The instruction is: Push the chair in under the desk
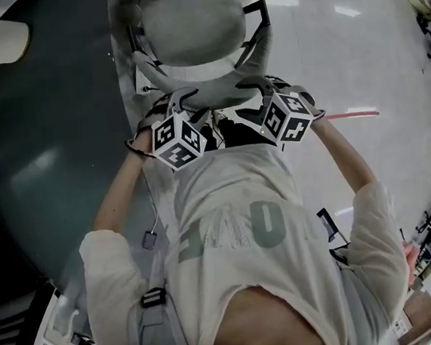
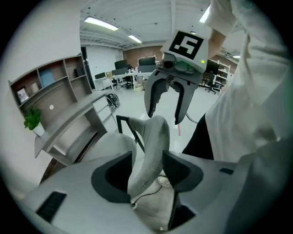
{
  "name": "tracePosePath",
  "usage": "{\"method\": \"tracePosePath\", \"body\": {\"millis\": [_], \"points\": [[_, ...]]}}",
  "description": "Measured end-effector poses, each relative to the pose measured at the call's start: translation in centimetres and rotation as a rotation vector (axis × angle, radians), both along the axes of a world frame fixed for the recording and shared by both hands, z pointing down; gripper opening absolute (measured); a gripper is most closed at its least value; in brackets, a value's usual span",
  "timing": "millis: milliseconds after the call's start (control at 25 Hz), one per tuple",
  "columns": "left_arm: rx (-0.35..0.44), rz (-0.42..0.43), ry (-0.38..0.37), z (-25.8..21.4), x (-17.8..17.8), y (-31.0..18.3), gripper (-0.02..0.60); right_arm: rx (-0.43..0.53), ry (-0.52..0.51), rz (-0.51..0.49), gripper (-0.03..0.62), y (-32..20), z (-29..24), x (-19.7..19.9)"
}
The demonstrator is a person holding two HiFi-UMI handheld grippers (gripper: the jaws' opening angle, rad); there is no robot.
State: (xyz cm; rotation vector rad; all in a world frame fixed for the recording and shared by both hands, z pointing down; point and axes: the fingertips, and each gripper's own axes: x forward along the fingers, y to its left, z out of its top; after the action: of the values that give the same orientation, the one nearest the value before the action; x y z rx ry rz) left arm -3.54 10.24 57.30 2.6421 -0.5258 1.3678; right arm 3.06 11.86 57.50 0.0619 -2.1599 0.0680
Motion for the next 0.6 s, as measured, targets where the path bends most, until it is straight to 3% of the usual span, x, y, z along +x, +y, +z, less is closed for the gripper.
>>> {"method": "tracePosePath", "body": {"millis": [240,440,600], "points": [[-0.012,0.132,-0.093,3.1,0.8,1.7,0.213,-0.013,0.084,-0.047,0.252,0.5,3.5,0.3],[-0.053,0.124,-0.116,4.9,1.4,1.9,0.213,0.0,0.112,-0.072,0.249,0.6,4.9,0.3],[0.018,0.176,-0.204,6.4,0.9,1.5,0.212,0.011,0.137,-0.074,0.219,0.8,5.9,0.3]]}}
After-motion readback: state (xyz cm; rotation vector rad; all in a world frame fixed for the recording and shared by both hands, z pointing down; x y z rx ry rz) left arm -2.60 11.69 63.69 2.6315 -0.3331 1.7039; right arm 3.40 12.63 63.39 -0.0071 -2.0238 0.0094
